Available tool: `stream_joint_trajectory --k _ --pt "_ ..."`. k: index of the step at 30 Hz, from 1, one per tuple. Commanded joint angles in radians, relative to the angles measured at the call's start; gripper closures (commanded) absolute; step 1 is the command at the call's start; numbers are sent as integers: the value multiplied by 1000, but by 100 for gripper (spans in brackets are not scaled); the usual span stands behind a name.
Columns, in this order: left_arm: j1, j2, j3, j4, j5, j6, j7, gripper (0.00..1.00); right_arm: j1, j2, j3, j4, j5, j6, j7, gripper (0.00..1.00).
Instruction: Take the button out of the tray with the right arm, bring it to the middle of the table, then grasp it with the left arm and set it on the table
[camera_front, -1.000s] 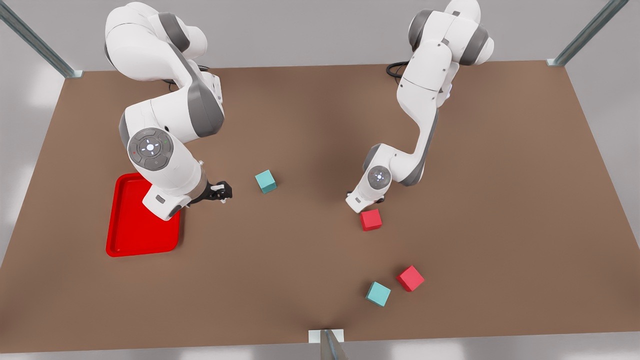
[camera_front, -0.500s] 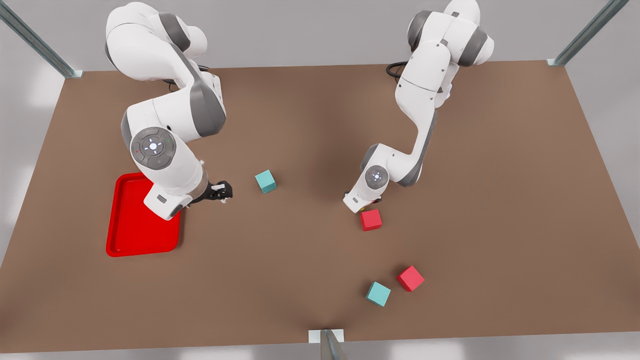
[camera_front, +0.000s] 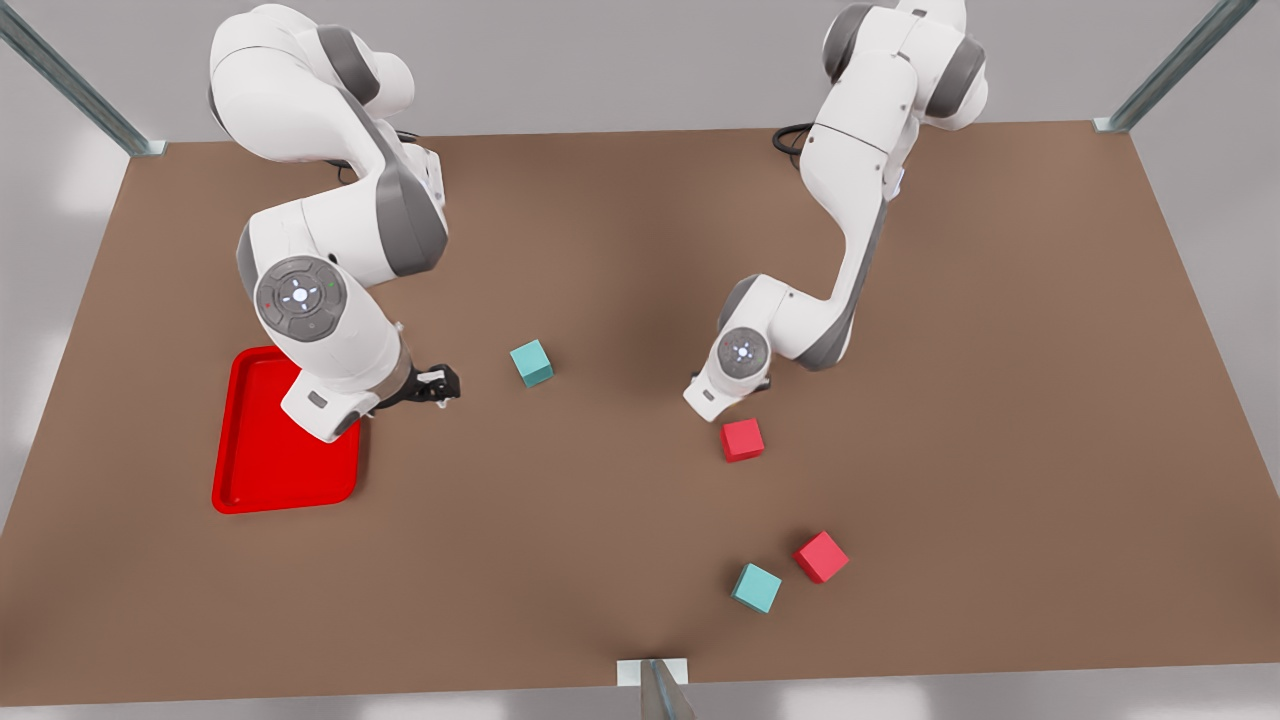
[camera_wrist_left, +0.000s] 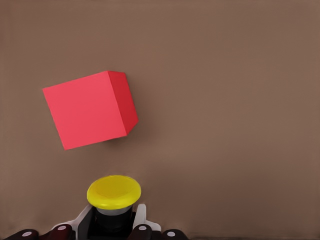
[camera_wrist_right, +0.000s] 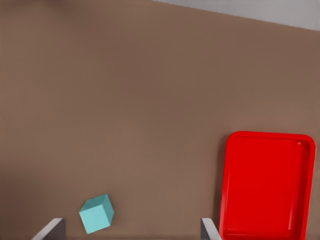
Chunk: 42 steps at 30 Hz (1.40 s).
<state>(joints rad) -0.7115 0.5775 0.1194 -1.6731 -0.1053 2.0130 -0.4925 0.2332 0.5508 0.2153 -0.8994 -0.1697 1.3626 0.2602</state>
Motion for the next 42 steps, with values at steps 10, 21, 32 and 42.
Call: stream_joint_trajectory --k 10,21,32,42 --pt "-128 21 0 89 613 -671 -2387 54 0 -2 -1 0 -1 0 -6 0" --pt "-246 183 -1 -25 763 -806 -2603 54 1 -2 -1 0 -2 0 -4 0" --pt "-249 275 -6 -25 806 -508 -2589 53 3 -2 4 0 -2 0 -2 0" --pt "-244 318 -6 -28 829 -517 -2579 29 0 -2 3 0 -1 0 -1 0"
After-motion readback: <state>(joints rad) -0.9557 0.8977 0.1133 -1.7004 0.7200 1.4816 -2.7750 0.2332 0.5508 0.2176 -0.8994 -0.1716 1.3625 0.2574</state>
